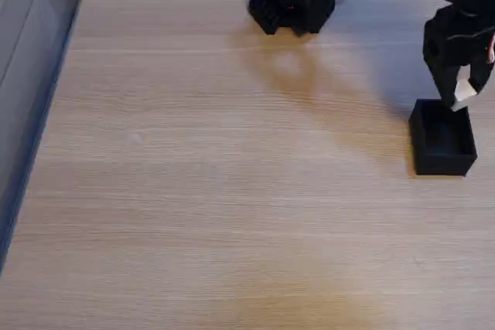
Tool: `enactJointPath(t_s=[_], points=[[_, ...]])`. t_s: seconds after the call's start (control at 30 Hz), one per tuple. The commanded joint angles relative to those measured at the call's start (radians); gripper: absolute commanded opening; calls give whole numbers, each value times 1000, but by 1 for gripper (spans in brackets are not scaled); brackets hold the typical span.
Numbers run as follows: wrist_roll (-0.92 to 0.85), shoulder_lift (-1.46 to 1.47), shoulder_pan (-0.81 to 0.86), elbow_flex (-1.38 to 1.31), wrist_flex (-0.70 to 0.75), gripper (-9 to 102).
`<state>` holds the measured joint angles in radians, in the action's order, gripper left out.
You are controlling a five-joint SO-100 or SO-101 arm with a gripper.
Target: Pick a white block and place it in the black box.
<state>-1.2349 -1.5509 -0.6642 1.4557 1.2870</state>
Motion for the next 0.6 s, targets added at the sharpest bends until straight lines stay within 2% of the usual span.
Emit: enactJointPath(t_s=[0.0,0.3,0.43,0.47,0.57], points=[[5,14,-3,-46,-23,1],[-9,80,14,-78,-46,4],[15,98,21,-100,-52,13],[20,100,23,-101,-61,19],[15,101,32,-101,-87,23]])
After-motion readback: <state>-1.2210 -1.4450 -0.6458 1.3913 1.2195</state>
